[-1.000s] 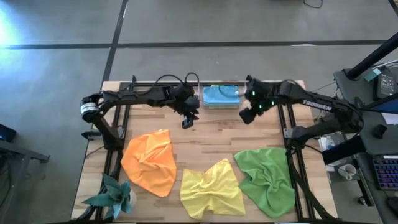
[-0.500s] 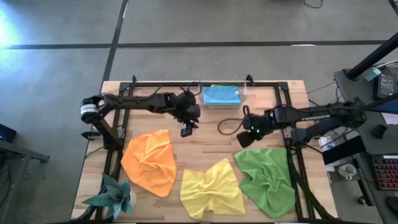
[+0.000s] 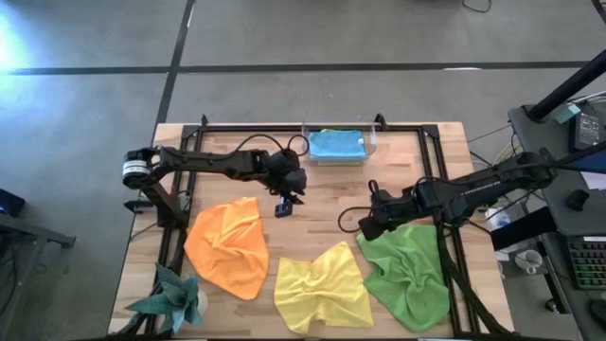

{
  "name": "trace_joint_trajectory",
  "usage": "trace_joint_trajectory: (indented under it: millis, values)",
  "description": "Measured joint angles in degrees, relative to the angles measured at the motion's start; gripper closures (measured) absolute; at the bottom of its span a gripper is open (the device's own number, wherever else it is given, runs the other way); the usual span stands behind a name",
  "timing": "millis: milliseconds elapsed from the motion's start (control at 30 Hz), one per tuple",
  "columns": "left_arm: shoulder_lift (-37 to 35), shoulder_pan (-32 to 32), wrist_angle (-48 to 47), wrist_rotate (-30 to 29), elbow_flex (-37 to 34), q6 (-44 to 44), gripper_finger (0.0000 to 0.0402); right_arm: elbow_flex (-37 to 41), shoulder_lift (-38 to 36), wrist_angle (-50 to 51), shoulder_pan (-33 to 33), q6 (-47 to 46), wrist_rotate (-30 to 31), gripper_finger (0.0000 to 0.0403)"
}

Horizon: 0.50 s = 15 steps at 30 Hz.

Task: Fold microfiber towels
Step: Fold the green microfiber cloth

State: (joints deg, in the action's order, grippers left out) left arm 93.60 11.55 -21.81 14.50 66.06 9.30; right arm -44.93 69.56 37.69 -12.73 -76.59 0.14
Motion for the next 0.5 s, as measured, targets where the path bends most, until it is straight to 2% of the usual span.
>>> trace_joint_trajectory:
  millis: [133, 367, 500]
  values:
    - [0.0, -0.07, 0.36, -0.02, 0.0, -0.02, 0.0269, -0.06, 0.0, -4.22, -1.93, -1.47, 0.71, 0.0294]
    - [0.0, -0.07, 0.36, -0.02, 0.0, -0.08, 0.0269, -2.96, 0.56, -8.43, -6.36, -0.73, 11.58, 0.0296]
    - [0.0, -0.09, 0.34, -0.02, 0.02, -0.11, 0.0269, -7.09, 4.34, -6.19, -7.81, 0.2, 13.48, 0.0296]
